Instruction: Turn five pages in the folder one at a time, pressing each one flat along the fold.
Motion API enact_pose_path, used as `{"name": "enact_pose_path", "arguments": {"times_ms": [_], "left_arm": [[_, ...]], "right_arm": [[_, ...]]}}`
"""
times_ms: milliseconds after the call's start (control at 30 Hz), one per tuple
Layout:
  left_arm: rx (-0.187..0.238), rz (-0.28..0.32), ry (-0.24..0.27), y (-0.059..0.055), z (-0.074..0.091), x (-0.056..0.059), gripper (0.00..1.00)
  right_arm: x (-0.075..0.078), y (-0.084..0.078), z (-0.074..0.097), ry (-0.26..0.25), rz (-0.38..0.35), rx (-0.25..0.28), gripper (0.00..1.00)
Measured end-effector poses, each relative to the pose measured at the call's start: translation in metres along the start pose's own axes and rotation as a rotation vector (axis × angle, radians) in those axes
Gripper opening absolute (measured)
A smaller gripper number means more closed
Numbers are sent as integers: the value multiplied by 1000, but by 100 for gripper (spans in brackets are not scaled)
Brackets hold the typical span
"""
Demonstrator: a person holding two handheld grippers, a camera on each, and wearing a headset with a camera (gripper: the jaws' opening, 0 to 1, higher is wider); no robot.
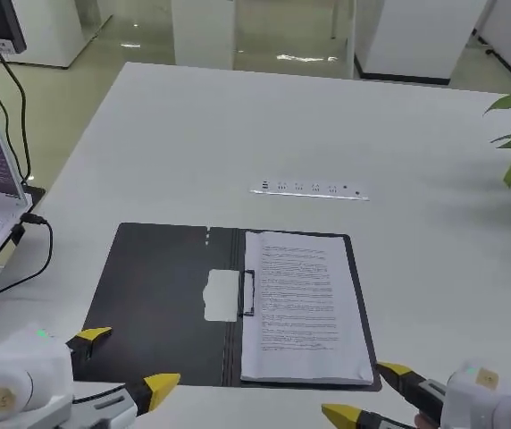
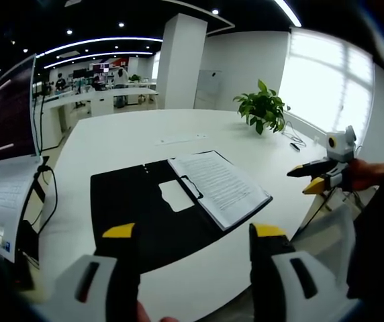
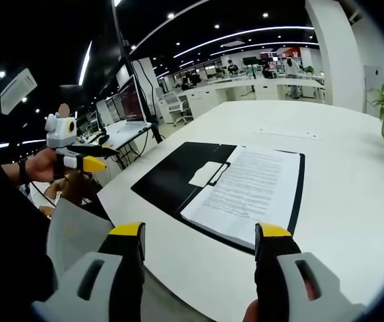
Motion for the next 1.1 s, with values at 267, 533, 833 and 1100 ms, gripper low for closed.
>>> {"name": "enact_pose_path", "arguments": {"times_ms": [267,533,833,1100], "left_arm": [[1,-3,-1,1,0,1,67],[3,-7,-3,2,0,2,67],[4,-11,-1,1,2,1,67],[19,-28,-5,5,3,3,67]], "right_arm": [[1,-1,1,-2,-4,5,65],[0,-2,1,-3,-4,8,65],[0,-2,3,-7,-4,18,65],[-5,-6,6,-6,-2,33,64]]}}
Point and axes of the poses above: the centre of the closed fingertips' face, and the gripper's own axes: z roughly backward along the fingers, x roughly to its right, y roughly out of its top, the point moved 9 cm from there along z, roughly backward along the fingers, and after that the axes turned 15 degrees about -z, right-handed, at the moved point
